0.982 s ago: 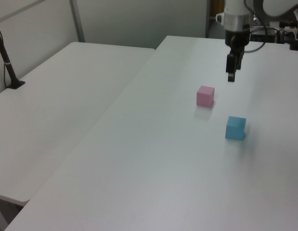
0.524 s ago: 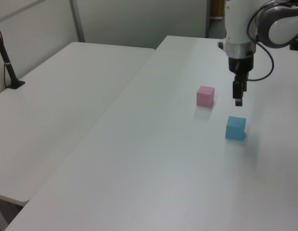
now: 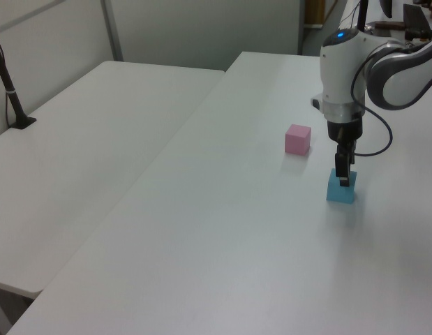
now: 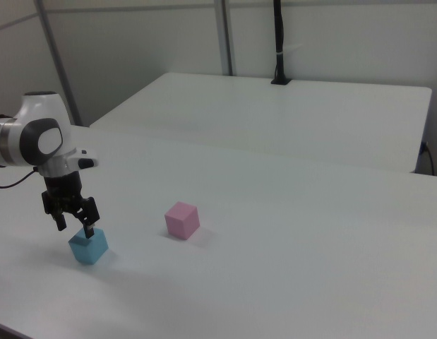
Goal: Put blue cube on pink cube
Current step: 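Move the gripper down over the light-blue cube and close on it, then lift the light-blue cube up off the table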
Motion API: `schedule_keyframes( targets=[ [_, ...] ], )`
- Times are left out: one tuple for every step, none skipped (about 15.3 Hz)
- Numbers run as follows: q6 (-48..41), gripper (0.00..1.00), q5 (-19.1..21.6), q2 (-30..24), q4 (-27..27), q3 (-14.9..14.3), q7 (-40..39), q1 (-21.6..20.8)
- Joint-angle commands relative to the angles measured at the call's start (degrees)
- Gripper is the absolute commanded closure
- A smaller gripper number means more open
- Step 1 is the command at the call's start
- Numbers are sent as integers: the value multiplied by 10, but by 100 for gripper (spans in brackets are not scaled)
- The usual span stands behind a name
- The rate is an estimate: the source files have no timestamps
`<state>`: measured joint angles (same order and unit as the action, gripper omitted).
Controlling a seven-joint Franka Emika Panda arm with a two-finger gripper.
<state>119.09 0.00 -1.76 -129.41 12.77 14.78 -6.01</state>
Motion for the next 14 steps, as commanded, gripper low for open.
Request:
schedule_keyframes(
  targets=[
    [16,2,0,8,-8,-3,9,-6],
    [17,2,-5,10,-8,-3,9,-5],
    [18,2,-10,12,-8,-3,10,-5],
    [21,2,-17,13,-8,-3,10,-4],
    [25,2,-22,13,-8,-3,10,-1],
    [27,2,-25,14,-8,-3,10,1],
    [28,2,-28,17,-8,-3,10,2],
    [28,2,-32,18,-8,-3,10,3],
    [28,2,-35,19,-8,-3,10,3],
    [29,2,-40,23,-8,-3,10,3],
    [33,2,-45,29,-8,-3,10,3],
    [40,3,-47,33,-8,-3,14,3],
    [47,7,-48,38,-8,-3,17,3],
    [50,14,-50,40,-8,-3,17,3]
  ],
)
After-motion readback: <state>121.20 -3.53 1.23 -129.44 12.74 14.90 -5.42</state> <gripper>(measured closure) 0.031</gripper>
